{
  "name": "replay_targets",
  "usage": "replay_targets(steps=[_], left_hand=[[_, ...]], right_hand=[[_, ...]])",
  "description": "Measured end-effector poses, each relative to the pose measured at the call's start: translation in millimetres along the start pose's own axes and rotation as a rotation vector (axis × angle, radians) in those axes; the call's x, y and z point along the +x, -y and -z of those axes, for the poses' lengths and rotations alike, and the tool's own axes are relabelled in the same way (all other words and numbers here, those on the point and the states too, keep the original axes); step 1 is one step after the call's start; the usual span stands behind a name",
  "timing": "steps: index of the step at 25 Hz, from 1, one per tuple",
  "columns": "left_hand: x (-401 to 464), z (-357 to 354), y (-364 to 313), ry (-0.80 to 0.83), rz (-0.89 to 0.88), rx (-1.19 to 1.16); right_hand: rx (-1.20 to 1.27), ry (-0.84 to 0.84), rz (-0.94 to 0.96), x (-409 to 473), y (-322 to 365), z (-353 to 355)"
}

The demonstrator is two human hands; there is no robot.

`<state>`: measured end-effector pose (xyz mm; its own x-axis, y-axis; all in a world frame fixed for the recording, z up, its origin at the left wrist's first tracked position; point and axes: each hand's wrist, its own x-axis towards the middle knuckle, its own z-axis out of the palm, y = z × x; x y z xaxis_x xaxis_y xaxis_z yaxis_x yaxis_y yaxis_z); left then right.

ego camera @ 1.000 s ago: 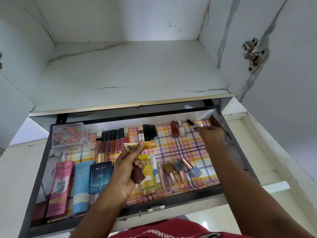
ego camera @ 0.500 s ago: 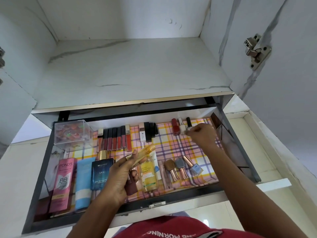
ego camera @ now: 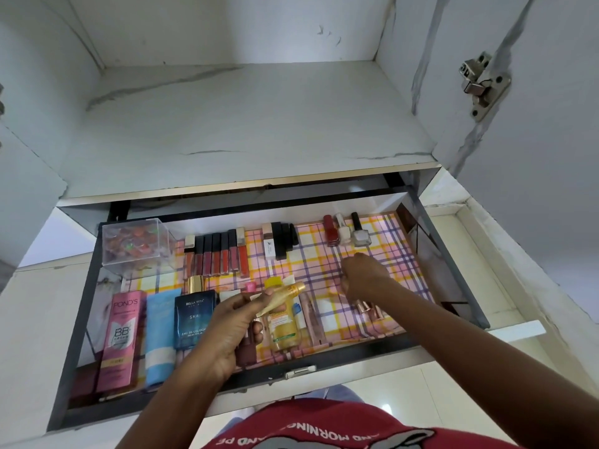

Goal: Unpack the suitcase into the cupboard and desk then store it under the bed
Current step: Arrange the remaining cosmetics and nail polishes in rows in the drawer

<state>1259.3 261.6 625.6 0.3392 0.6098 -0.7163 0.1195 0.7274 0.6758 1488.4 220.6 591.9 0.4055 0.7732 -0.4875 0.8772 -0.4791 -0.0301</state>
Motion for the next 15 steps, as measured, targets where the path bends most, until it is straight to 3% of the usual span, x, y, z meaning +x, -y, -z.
replay_targets(steps=[2, 6, 8, 9, 11, 13, 15], left_hand=[[-0.1, -3.3, 0.2, 0.000, -0.021, 0.015], [3.8, -11.3, 0.8, 0.010, -0.038, 0.051], [7.4, -14.2, -0.6, 0.001, -0.051, 0.041], [8.9, -14.9, -1.6, -0.012, -0.064, 0.026], [11.0, -14.4, -3.3, -0.056, -0.097, 0.015], [10.1, -9.9, -3.8, -0.081, -0.109, 0.032], [8.6, -3.1, -2.4, -0.086, -0.093, 0.044]], right_hand=[[0.062, -0.029, 0.002, -5.7, -8.9, 9.4], [1.089, 0.351, 0.293, -31.4, -5.3, 38.5], [1.210, 0.337, 0.300, -36.0, -1.5, 38.8], [1.183, 0.318, 0.240, -34.6, 0.2, 36.0], [0.855, 0.313, 0.144, -25.8, 6.1, 24.5], [0.451, 0.299, 0.175, -14.0, 17.5, 8.5], [0.326, 0.273, 0.275, -7.3, 32.4, -2.1]])
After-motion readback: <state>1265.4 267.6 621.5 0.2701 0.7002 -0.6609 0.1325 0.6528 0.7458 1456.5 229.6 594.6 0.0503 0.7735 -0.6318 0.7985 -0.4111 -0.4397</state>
